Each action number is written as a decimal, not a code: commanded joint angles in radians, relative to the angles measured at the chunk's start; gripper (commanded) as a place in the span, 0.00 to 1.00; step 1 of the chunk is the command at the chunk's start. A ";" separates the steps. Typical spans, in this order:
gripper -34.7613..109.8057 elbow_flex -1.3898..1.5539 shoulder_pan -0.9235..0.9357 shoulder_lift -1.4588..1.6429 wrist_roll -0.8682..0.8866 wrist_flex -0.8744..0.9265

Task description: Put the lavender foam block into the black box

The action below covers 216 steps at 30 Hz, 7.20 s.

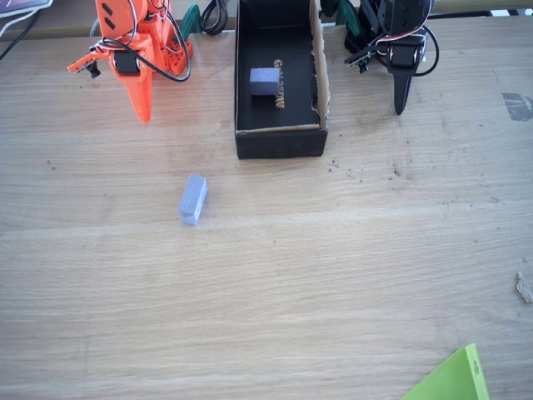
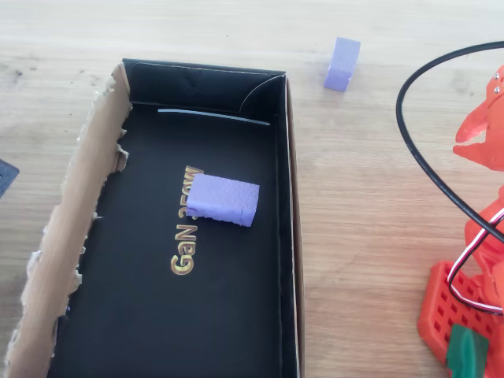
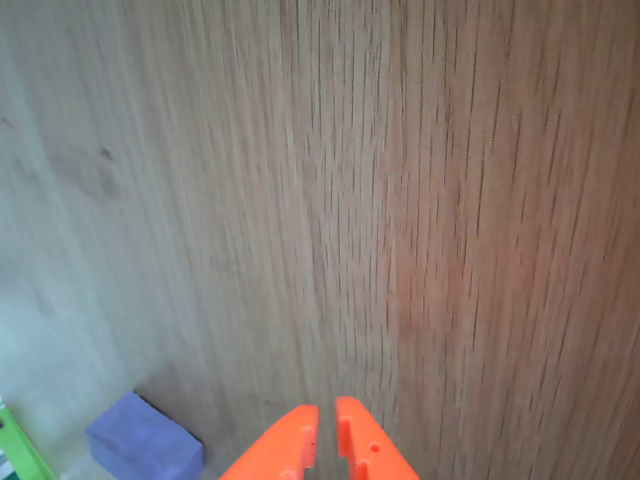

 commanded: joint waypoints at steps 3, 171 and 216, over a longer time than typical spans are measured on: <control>0.24 0.002 0.018 0.011 -0.046 0.012; 0.24 -1.178 -0.296 -1.152 1.212 0.347; 0.24 -1.394 -0.430 -1.440 1.164 0.195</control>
